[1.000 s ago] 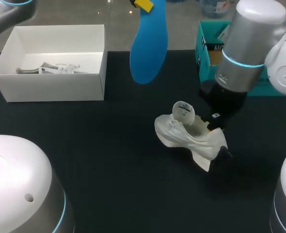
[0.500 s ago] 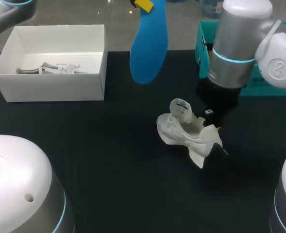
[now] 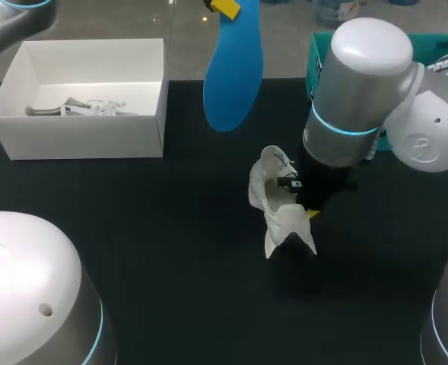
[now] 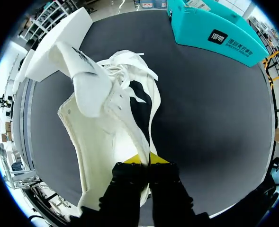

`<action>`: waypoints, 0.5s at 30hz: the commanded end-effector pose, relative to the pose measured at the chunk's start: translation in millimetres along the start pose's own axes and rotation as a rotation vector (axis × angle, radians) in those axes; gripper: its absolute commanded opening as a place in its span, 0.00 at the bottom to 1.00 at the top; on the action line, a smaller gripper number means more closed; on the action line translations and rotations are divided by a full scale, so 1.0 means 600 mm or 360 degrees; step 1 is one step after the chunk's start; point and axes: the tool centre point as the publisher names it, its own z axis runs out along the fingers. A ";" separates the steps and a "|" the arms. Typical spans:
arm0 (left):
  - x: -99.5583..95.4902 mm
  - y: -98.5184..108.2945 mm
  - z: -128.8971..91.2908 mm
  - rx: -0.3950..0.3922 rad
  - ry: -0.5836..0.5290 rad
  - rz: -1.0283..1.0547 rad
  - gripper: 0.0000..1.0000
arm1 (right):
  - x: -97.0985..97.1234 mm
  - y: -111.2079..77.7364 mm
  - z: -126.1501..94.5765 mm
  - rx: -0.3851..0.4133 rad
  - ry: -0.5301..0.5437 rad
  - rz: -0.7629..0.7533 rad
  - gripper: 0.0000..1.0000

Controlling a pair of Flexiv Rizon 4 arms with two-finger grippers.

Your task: Take the shoe out of the shoebox, open the shoe tongue, remove and reinsert the insole, then place the shoe into the shoebox

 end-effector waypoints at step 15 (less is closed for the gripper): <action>-0.002 -0.002 -0.001 -0.0005 0.0005 0.0001 0.00 | -0.003 -0.052 0.037 -0.0167 0.0097 0.0140 0.00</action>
